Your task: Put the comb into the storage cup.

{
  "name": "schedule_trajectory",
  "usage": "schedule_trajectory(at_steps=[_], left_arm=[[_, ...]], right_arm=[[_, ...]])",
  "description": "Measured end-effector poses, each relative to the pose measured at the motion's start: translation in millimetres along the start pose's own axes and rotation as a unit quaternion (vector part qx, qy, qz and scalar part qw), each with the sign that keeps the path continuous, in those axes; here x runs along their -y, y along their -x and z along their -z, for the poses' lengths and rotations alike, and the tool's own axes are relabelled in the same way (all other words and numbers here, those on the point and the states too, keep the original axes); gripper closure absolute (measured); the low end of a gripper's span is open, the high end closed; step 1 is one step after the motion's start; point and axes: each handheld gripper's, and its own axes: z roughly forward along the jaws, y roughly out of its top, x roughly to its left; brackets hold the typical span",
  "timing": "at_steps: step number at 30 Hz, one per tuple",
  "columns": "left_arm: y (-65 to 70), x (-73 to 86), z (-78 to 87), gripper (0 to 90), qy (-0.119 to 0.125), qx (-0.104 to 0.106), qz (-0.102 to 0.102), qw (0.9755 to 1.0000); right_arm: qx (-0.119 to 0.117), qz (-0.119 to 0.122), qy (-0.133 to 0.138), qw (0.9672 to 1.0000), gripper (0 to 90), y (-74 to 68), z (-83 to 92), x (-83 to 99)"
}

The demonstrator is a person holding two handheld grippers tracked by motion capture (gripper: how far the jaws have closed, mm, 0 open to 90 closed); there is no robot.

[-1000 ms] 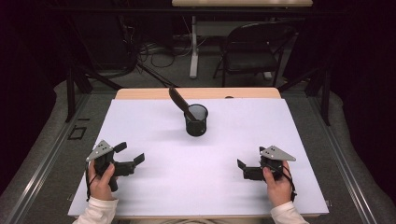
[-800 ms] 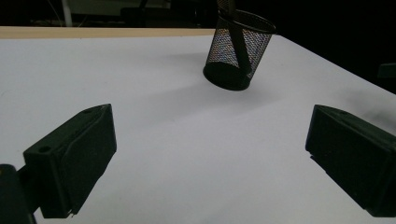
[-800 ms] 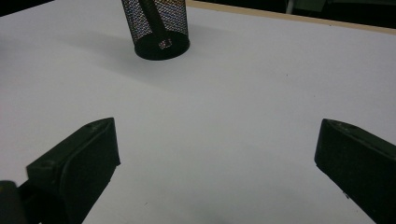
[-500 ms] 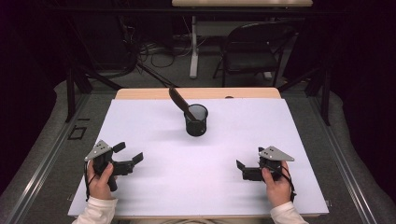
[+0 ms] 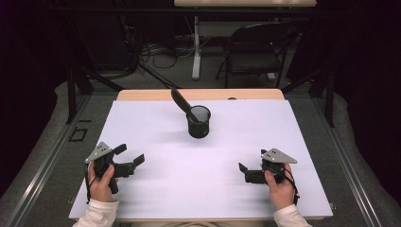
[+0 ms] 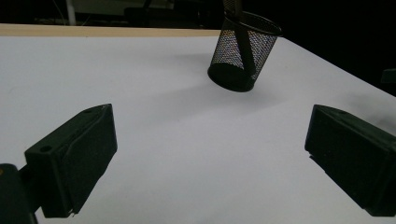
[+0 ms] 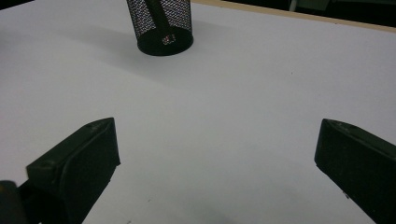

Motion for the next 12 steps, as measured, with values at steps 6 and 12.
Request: schedule_trajectory(at_steps=[6, 12], left_arm=[[-0.4, 0.3, -0.1, 2.7, -0.001, 0.0, 0.0, 1.0], [-1.3, 0.2, -0.3, 2.8, 0.0, -0.003, 0.004, 1.0]], right_arm=[[-0.001, 0.002, -0.002, 1.0, 0.0, -0.9, -0.9, 0.4], [-0.001, 0.002, -0.005, 1.0, 0.0, -1.4, -1.1, 0.6]])
